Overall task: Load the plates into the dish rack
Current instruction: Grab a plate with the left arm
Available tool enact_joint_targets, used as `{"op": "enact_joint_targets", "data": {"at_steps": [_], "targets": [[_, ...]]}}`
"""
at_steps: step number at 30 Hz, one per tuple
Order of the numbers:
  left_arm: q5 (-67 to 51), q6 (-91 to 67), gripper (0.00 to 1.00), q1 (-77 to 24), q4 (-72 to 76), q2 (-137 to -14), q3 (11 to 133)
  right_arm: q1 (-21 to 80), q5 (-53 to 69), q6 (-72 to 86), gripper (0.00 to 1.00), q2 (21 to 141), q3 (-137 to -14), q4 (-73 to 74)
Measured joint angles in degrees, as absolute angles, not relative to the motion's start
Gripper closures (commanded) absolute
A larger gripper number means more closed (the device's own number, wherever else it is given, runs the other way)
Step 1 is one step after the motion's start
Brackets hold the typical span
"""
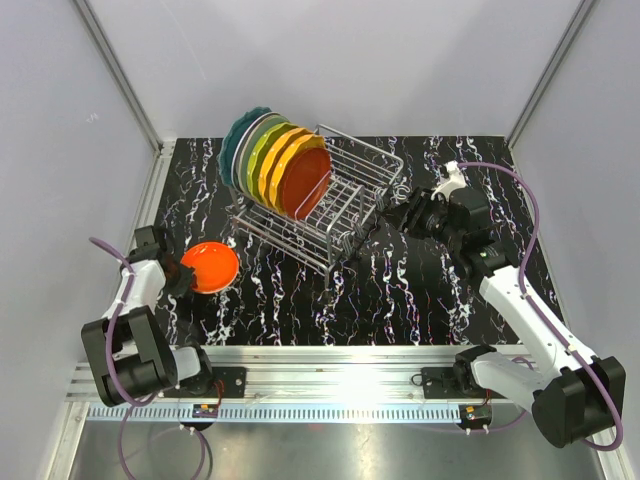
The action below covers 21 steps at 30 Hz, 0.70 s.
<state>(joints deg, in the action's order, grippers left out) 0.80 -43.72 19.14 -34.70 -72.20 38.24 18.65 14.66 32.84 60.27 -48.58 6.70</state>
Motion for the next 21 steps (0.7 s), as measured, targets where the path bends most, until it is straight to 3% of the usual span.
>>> {"op": "enact_joint_targets", "data": {"at_steps": [8, 21], "targets": [[1.3, -43.4, 0.99, 19.1, -36.3, -71.3, 38.2, 18.3, 14.7, 32.9, 0.51, 60.3, -48.6, 6.7], [1.3, -42.3, 0.70, 19.1, -36.4, -73.6, 38.3, 18.0, 14.6, 32.9, 0.43, 60.0, -48.6, 6.7]]}}
